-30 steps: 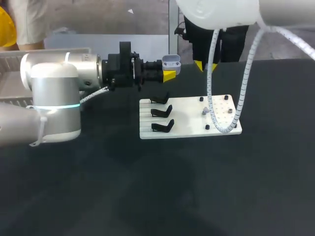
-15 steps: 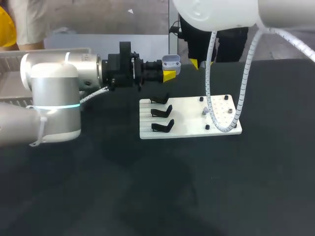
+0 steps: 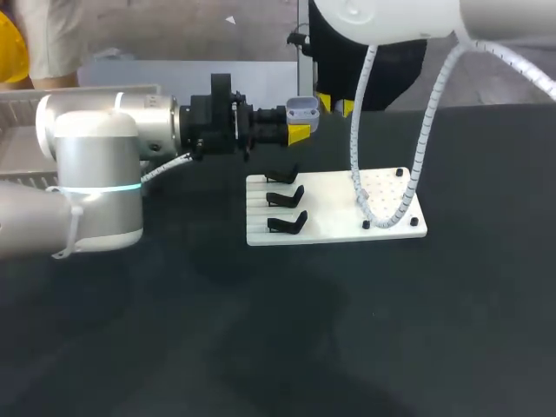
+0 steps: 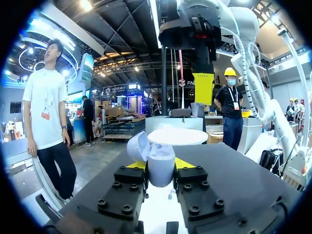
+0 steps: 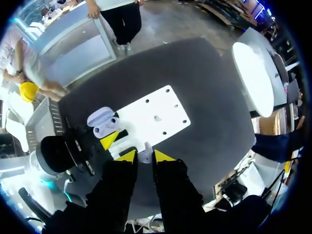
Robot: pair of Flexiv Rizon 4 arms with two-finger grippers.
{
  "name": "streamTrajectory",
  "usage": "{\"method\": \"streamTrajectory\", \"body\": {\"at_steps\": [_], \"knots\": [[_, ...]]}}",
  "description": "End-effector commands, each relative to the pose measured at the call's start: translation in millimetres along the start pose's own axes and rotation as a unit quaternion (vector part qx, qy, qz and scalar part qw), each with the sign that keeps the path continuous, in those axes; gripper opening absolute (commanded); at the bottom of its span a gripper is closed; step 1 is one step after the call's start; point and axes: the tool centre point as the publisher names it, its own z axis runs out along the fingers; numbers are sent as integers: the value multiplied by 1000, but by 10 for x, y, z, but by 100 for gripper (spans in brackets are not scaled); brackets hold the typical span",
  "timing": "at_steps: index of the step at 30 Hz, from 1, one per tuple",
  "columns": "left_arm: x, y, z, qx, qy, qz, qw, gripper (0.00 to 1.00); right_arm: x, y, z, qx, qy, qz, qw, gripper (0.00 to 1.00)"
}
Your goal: Pick up each earbud case from the left stands, insert the matching earbuds, close the lid, and place the case in the box.
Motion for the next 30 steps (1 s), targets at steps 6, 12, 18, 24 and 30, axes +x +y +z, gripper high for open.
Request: {"method": "streamTrajectory", "body": {"at_steps": [6,12,18,24,30], "knots": [[9,-22,1,-4,-2,2,1000,0,-139,332,66,0,-7,0,1000,0],[9,-22,1,-4,-2,2,1000,0,-211,444,138,-7,-8,5,1000,0],[9,-22,1,-4,-2,2,1000,0,-250,500,209,-11,-10,11,1000,0],[9,-22,1,-4,-2,2,1000,0,-262,523,237,-6,-13,21,1000,0],[9,-22,1,-4,-2,2,1000,0,-266,528,247,-6,-14,28,999,0]]}}
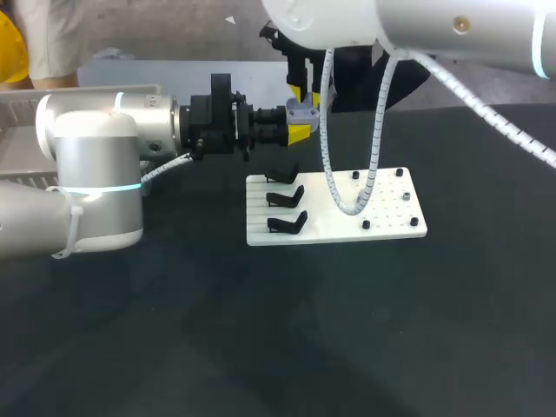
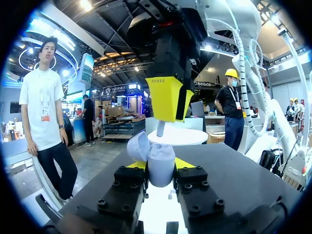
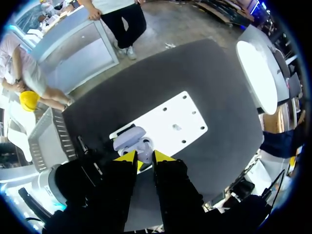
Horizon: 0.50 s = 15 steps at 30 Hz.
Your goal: Pick up each earbud case from the left stands, insert the matching earbuds, close the lid, and place the case in the box.
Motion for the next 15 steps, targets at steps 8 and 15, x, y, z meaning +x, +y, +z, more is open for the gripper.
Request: {"method": "streamTrajectory", "body": {"at_steps": [8,15], "knots": [[9,-23,1,-4,-2,2,1000,0,27,5,49,3,2,5,1000,0],[9,-23,1,-4,-2,2,1000,0,20,9,76,5,0,10,1000,0]]}}
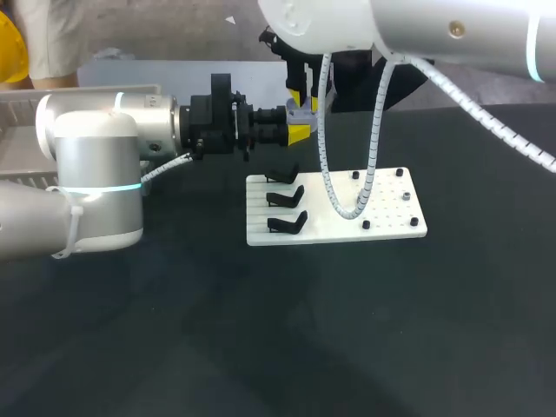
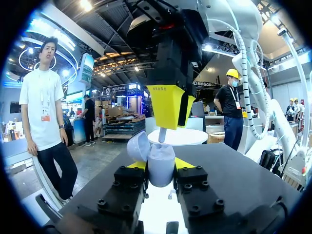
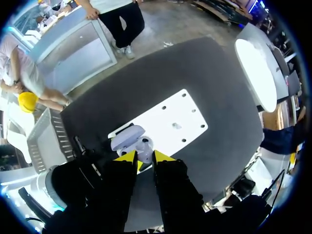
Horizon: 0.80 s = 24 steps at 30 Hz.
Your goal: Pick up each earbud case from the left stands, insert the matching earbuds, close the lid, and place the case in the box.
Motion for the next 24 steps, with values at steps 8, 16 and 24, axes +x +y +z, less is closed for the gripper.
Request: {"method": "streamTrajectory", "body": {"at_steps": [8,16,24], "knots": [[9,-23,1,-4,-2,2,1000,0,-30,19,23,3,-1,4,1000,0],[9,-23,1,-4,-2,2,1000,0,-27,24,40,4,0,6,1000,0],[9,-23,1,-4,-2,2,1000,0,-28,37,66,4,2,8,1000,0]]}}
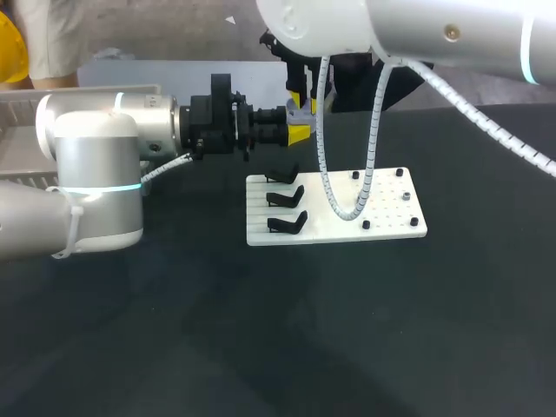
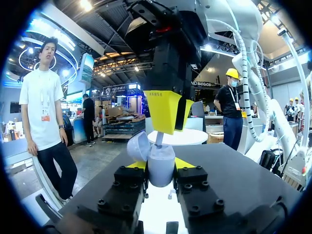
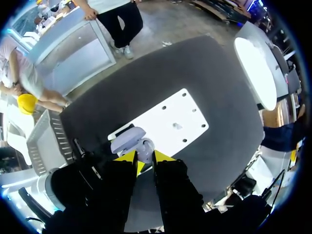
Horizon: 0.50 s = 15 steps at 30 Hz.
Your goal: Pick up each earbud case from the left stands, insert the matching earbuds, close the lid, and place the case in the box.
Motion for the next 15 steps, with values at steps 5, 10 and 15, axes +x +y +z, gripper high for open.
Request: {"method": "streamTrajectory", "body": {"at_steps": [5,10,15], "knots": [[6,-21,0,-4,-2,2,1000,0,-25,38,33,4,2,2,1000,0],[6,-21,0,-4,-2,2,1000,0,-19,47,38,5,4,2,1000,0],[6,-21,0,-4,-2,2,1000,0,-20,48,62,6,6,1,1000,0]]}}
